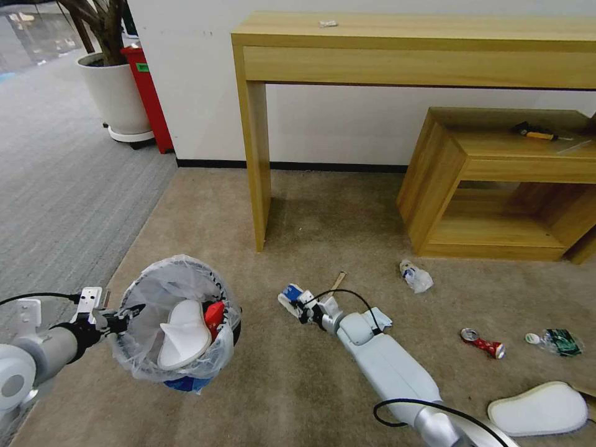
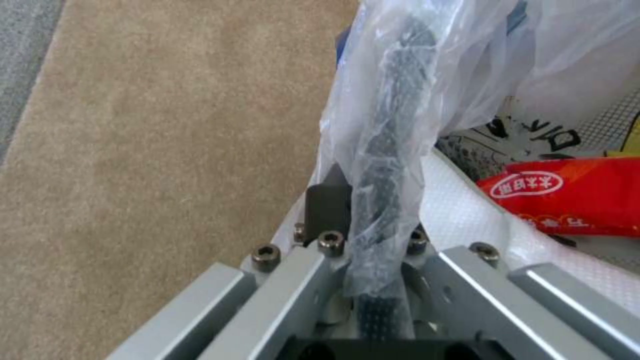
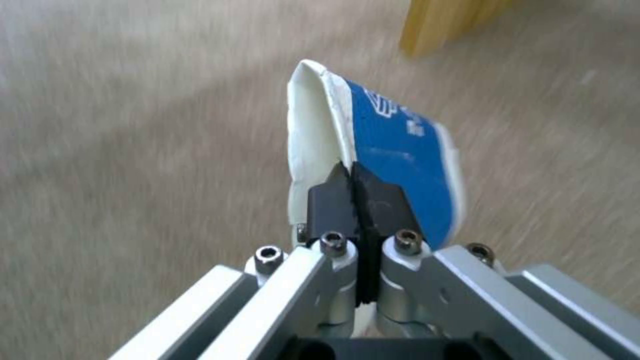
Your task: Pick up the trash bin and place the garbage on the floor into it.
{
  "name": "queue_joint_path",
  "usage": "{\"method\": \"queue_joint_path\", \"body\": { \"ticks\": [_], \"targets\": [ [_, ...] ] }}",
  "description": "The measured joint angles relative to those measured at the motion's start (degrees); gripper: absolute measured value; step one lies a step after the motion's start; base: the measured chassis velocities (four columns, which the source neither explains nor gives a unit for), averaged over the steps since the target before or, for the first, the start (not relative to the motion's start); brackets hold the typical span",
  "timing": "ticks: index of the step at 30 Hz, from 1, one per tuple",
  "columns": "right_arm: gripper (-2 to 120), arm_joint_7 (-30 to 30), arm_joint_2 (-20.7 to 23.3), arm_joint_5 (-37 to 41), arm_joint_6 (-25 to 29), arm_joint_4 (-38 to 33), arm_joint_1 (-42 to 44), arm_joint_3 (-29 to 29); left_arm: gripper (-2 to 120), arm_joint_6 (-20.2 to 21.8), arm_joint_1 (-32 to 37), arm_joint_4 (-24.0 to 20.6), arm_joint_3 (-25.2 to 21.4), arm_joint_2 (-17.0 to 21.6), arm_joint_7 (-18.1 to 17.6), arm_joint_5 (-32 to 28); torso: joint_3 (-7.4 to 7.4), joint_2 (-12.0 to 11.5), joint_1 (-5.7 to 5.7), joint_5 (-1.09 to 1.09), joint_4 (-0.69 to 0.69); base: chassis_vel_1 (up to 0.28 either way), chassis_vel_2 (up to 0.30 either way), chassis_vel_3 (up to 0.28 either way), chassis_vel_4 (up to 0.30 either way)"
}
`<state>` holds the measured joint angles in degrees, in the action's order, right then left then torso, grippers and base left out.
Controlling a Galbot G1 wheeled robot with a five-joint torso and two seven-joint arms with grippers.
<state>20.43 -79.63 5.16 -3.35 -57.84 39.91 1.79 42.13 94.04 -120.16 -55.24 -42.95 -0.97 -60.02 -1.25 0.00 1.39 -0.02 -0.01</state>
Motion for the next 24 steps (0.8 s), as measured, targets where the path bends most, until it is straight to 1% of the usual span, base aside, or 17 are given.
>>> {"method": "queue_joint_path", "body": {
  "ticks": [1, 2, 4, 5, 6, 9, 10, 12, 14, 15, 16, 18, 19, 21, 22, 23, 24],
  "targets": [
    [0, -0.05, 0.42, 0.43, -0.28, -1.83, 0.23, -0.26, 0, 0.0, -0.11, 0.0, 0.26, 0.01, 0.0, 0.05, 0.01, 0.0, 0.0, 0.0, 0.0, 0.0, 0.0, 0.0, 0.0],
    [0, -0.05, 0.42, 0.43, -0.28, -1.83, 0.23, -0.26, 0, 0.0, -0.11, 0.0, 0.26, 0.01, 0.0, 0.05, 0.01, 0.0, 0.0, 0.0, 0.0, 0.0, 0.0, 0.0, 0.0],
    [0, -0.25, 1.57, 1.85, -1.1, -7.52, 0.8, -0.89, 0, 0.0, -0.4, 0.0, 0.9, 0.01, -0.04, 0.13, 0.0, 0.0, 0.0, 0.0, 0.0, 0.0, 0.0, 0.0, 0.0],
    [0, -0.32, 1.83, 2.23, -1.29, -9.0, 0.91, -1.03, 0, 0.0, -0.47, -0.01, 1.07, 0.03, -0.09, 0.15, 0.0, 0.0, 0.0, 0.0, 0.0, 0.0, 0.0, 0.0, 0.0],
    [0, -0.32, 1.83, 2.23, -1.29, -9.0, 0.91, -1.03, 0, 0.0, -0.47, -0.01, 1.07, 0.03, -0.09, 0.15, 0.0, 0.0, 0.0, 0.0, 0.0, 0.0, 0.0, 0.0, 0.0],
    [0, -0.68, 3.18, 5.22, -3.12, -18.54, 0.95, -1.49, 0, 0.0, -1.21, -0.05, 2.71, 0.25, -0.86, 0.23, 0.0, 0.0, 0.0, 0.0, 0.0, 0.0, 0.0, 0.0, 0.0],
    [0, -0.68, 3.18, 5.22, -3.12, -18.54, 0.95, -1.49, 0, 0.0, -1.21, -0.05, 2.71, 0.25, -0.86, 0.23, 0.0, 0.0, 0.0, 0.0, 0.0, 0.0, 0.0, 0.0, 0.0],
    [0, -0.59, 3.67, 8.14, -5.18, -23.67, -0.26, -1.38, 0, 0.0, -1.98, 0.04, 4.03, 0.31, -1.32, 0.26, 0.0, 0.0, 0.0, 0.0, -0.01, 0.0, 0.0, 0.0, 0.0],
    [0, -0.28, 3.72, 11.54, -7.11, -28.48, -2.31, -0.45, 0, 0.0, -2.78, 0.16, 5.4, 0.39, -2.31, 0.26, 0.0, 0.0, 0.0, 0.0, 0.0, 0.0, 0.0, 0.0, 0.0],
    [0, -0.28, 3.72, 11.54, -7.11, -28.48, -2.31, -0.45, 0, 0.0, -2.78, 0.16, 5.4, 0.39, -2.31, 0.26, 0.0, 0.0, 0.0, 0.0, 0.0, 0.0, 0.0, 0.0, 0.0],
    [0, -0.24, 3.76, 13.25, -7.96, -30.54, -3.07, 0.14, 0, 0.0, -3.07, 0.26, 5.93, 0.53, -2.62, 0.26, 0.0, 0.0, 0.0, -0.01, 0.01, 0.0, 0.0, 0.0, 0.0],
    [0, -0.28, 3.89, 18.01, -10.97, -36.28, -4.38, 1.68, 0, 0.0, -3.82, 0.53, 7.3, 1.35, -3.16, 0.34, 0.01, 0.0, 0.0, -0.01, 0.01, 0.0, 0.0, 0.0, 0.0],
    [0, -0.28, 3.89, 18.01, -10.97, -36.28, -4.38, 1.68, 0, 0.0, -3.82, 0.53, 7.3, 1.35, -3.16, 0.34, 0.01, 0.0, 0.0, -0.01, 0.01, 0.0, 0.0, 0.0, 0.0],
    [0, -0.91, 4.08, 21.49, -13.39, -41.04, -4.64, 3.26, 0, 0.0, -4.29, 0.68, 8.52, 2.67, -3.42, 0.46, 0.01, 0.0, 0.0, -0.01, 0.01, 0.0, 0.0, 0.0, 0.0],
    [0, -1.06, 4.19, 22.2, -13.91, -42.51, -4.62, 3.84, 0, 0.0, -4.42, 0.76, 8.87, 3.23, -3.42, 0.46, 0.01, 0.0, 0.0, -0.01, 0.0, 0.0, 0.0, 0.0, 0.0],
    [0, -1.06, 4.19, 22.2, -13.91, -42.51, -4.62, 3.84, 0, 0.0, -4.42, 0.76, 8.87, 3.23, -3.42, 0.46, 0.01, 0.0, 0.0, -0.01, 0.0, 0.0, 0.0, 0.0, 0.0],
    [0, -1.11, 4.33, 22.85, -14.56, -44.18, -4.48, 4.46, 0, 0.0, -4.62, 0.92, 9.37, 4.11, -3.42, 0.48, 0.01, 0.0, 0.0, -0.01, 0.0, 0.0, 0.0, 0.0, 0.0]
  ]
}}
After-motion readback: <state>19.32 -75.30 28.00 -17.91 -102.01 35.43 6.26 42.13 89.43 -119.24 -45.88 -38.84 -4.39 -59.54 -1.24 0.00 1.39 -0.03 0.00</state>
